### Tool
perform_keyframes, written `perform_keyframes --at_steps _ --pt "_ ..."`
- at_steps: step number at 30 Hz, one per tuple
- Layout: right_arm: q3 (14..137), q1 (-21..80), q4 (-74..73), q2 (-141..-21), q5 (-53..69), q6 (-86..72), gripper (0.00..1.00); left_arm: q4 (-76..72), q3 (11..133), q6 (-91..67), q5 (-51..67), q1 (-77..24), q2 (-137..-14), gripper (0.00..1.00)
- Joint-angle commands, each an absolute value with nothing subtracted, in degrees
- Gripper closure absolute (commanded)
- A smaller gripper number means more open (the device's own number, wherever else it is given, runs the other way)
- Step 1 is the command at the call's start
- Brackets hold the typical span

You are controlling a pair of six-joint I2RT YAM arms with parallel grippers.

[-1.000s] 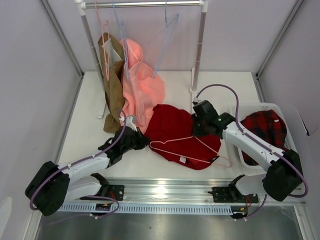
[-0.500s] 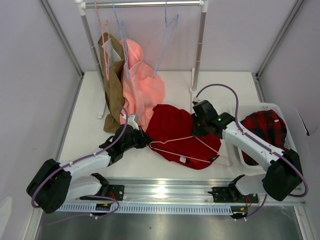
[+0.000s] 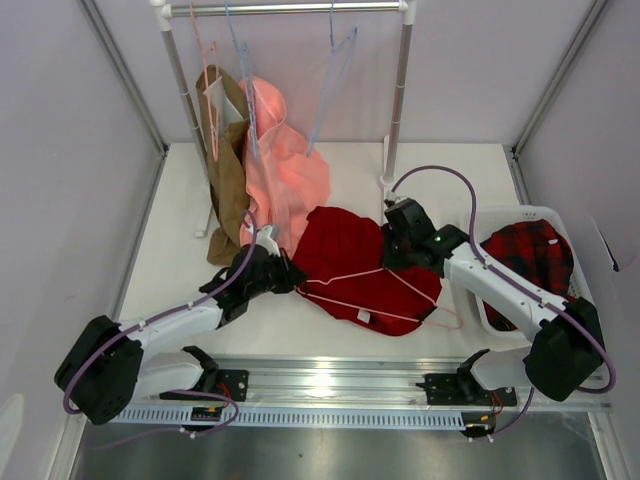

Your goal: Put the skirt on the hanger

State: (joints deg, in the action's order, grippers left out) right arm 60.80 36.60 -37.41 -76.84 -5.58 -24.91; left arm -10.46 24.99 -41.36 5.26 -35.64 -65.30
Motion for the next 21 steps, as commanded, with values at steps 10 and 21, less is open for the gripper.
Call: perform_keyframes --at_steps 10,21 --pt "60.4 38.3 -29.8 -75.1 -6.9 -26.9 1.0 -12.4 30.8 -40.3 5.9 -37.4 -66.5 1.0" --pt "57.2 38.6 -23.7 -72.4 -9.3 -29.4 1.0 -9.1 32.4 -40.6 3.8 -38.2 -64.7 1.0"
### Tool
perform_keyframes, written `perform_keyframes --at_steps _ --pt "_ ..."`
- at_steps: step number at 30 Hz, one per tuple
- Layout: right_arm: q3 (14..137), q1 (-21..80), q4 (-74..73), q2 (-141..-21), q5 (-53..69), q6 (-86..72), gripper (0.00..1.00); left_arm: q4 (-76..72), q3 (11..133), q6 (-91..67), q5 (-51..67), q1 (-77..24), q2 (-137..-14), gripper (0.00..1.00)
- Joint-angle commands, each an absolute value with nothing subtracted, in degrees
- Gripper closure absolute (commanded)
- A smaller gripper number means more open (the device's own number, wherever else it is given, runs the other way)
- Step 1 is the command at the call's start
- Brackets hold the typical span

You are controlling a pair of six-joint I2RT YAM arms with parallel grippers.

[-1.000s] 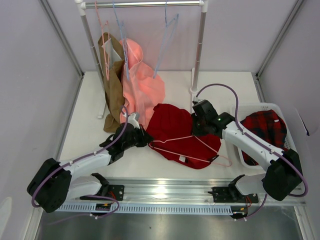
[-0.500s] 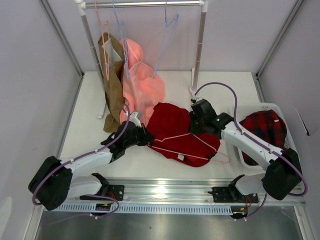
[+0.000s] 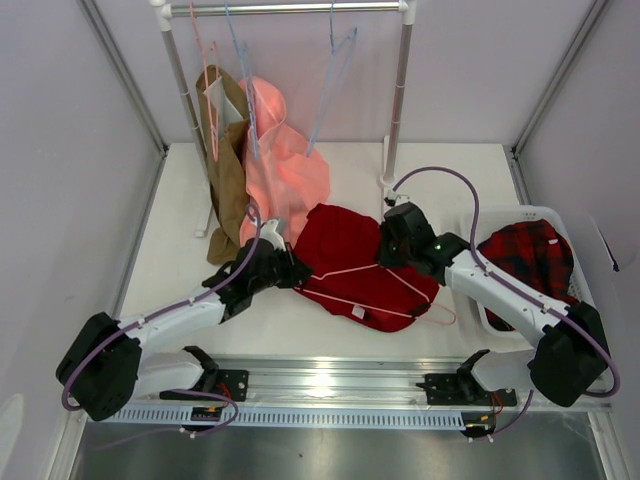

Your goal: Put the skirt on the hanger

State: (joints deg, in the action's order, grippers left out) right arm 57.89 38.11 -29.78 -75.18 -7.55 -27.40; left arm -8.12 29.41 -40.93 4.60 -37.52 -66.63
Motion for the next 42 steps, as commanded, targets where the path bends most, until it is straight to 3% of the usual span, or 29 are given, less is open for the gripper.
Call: perform_keyframes --at_steps 1,11,24,32,35,39,42 --pt "56.3 38.7 -23.0 -72.2 -9.4 -29.4 1.0 -8.4 32.6 -41.0 3.3 -38.2 -64.3 1.0" --pt "55.7 40.6 -18.6 -69.4 -11.5 -29.9 1.0 -5.8 34.0 -42.5 1.1 -39.8 -61.2 1.0" --pt "62.3 42.9 -23.8 -67.9 -15.6 -26.9 1.0 -2.6 35.7 -41.8 -1.8 -41.4 -59.2 1.0" --pt "65.5 44.2 -24.5 -66.4 -16.0 -24.4 1.0 -2.2 40.2 -34.4 4.4 -41.8 -58.4 0.99" --pt "66.9 44.5 -25.3 -66.4 -16.2 -23.4 1.0 -0.7 42.6 -31.5 4.7 -41.8 -57.6 0.86" --pt "69.3 44.6 -25.9 -66.6 -16.1 -22.2 1.0 2.8 46.8 -27.8 5.5 -41.8 -57.6 0.61" --pt "70.5 44.7 -26.2 -66.4 -15.8 -21.4 1.0 4.7 49.7 -25.8 6.2 -41.8 -57.7 0.51"
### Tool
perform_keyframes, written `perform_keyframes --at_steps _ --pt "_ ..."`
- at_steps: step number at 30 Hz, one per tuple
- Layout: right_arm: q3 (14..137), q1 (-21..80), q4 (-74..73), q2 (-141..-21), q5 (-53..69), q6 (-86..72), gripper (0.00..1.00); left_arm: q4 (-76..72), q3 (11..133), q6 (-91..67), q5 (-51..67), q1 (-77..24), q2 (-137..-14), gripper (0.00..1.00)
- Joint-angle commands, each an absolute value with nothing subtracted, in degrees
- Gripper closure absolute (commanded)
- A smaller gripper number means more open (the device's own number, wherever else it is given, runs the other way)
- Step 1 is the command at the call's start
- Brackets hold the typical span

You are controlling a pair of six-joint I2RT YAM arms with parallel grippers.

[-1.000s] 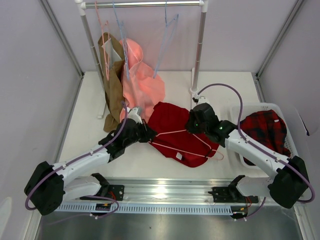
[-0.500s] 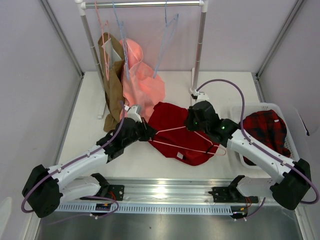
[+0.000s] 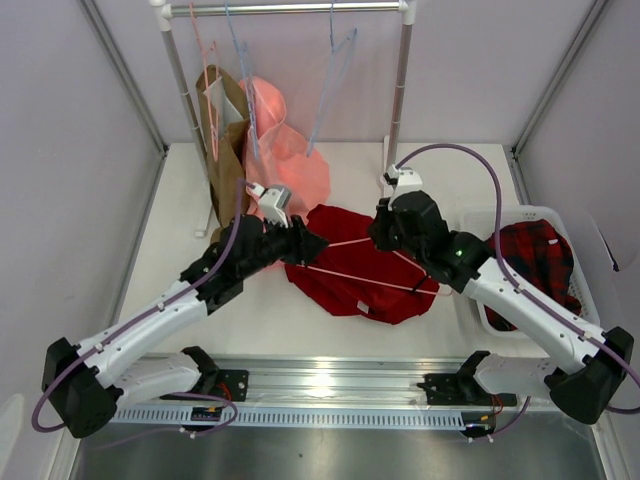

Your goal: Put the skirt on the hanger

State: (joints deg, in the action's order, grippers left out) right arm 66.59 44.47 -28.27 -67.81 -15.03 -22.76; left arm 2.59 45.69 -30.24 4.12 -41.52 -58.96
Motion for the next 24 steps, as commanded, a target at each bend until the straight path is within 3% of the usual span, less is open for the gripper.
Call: perform_keyframes --at_steps 1,13,14,15,17,24 --pt "70.8 44.8 -26.3 -66.4 -15.6 -20.9 1.0 5.2 50.9 -25.4 6.2 -41.8 -57.6 0.5" --pt "78.7 44.9 -29.0 -66.0 -8.8 -16.5 1.0 13.3 65.3 -9.5 15.2 -41.5 -59.3 0.35" --pt "79.1 44.8 -29.2 -65.8 -8.3 -15.8 1.0 13.7 65.9 -8.2 16.8 -41.2 -59.7 0.1" --pt "79.5 44.8 -29.4 -65.6 -7.7 -15.5 1.0 14.3 66.7 -7.4 18.5 -41.1 -60.1 0.07" --pt "80.9 44.8 -30.3 -65.5 -6.2 -15.0 1.0 16.2 69.7 -5.7 22.1 -41.1 -61.6 0.18" --pt "84.5 44.8 -32.3 -65.4 -2.1 -14.4 1.0 20.1 74.2 -1.5 25.3 -41.1 -64.9 0.14"
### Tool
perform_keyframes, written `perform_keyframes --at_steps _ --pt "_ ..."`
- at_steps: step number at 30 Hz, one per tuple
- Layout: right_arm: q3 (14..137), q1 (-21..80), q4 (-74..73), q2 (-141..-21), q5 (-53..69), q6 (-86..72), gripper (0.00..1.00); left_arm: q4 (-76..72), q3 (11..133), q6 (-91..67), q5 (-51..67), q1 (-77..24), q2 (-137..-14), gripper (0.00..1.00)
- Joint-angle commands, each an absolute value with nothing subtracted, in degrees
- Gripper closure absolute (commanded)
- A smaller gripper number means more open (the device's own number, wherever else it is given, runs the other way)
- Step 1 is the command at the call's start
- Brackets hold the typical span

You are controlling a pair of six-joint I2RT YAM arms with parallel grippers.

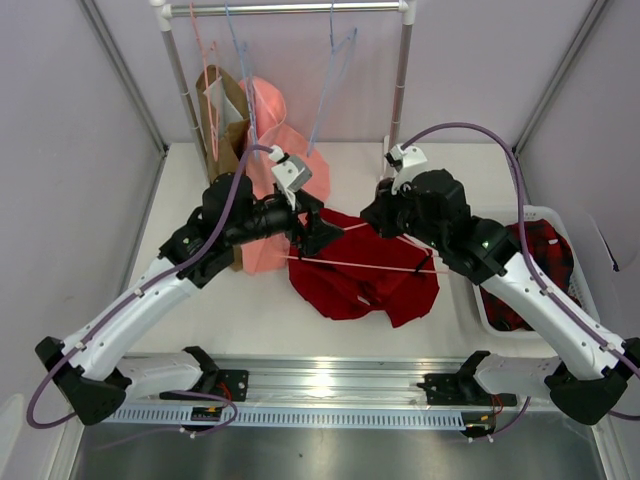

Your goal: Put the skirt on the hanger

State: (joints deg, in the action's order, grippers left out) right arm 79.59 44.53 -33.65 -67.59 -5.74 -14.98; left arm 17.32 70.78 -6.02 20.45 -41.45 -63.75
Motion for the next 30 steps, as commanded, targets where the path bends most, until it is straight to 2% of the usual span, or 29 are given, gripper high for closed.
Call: perform_keyframes --at_steps 1,10,13,18,21,22,24,30 --pt "84.9 44.8 -32.5 -65.6 -1.8 -14.3 1.0 20.5 74.8 -1.1 26.5 -41.1 -65.2 0.14" --pt "88.5 44.9 -33.2 -67.6 2.9 -13.4 1.0 21.6 75.5 1.3 30.1 -41.1 -67.5 0.2" --pt "89.6 45.4 -33.4 -68.3 3.1 -12.9 1.0 20.1 75.1 1.1 31.3 -41.1 -68.1 0.27" --pt "90.6 46.1 -33.4 -69.0 2.7 -12.0 1.0 17.4 74.4 0.4 34.1 -41.2 -69.6 0.32" --pt "91.0 46.4 -33.5 -69.4 2.2 -11.4 1.0 14.3 72.7 -2.0 35.6 -41.1 -70.0 0.39" --pt "91.0 46.6 -33.5 -69.5 2.2 -11.2 1.0 13.5 72.3 -2.4 36.1 -41.2 -70.0 0.48" --pt "91.0 46.8 -33.4 -69.6 1.9 -10.8 1.0 11.2 71.1 -3.5 38.0 -41.2 -70.1 0.52" --pt "91.7 47.0 -33.6 -70.3 1.8 -10.2 1.0 5.6 68.6 -6.6 42.4 -41.1 -70.6 0.55"
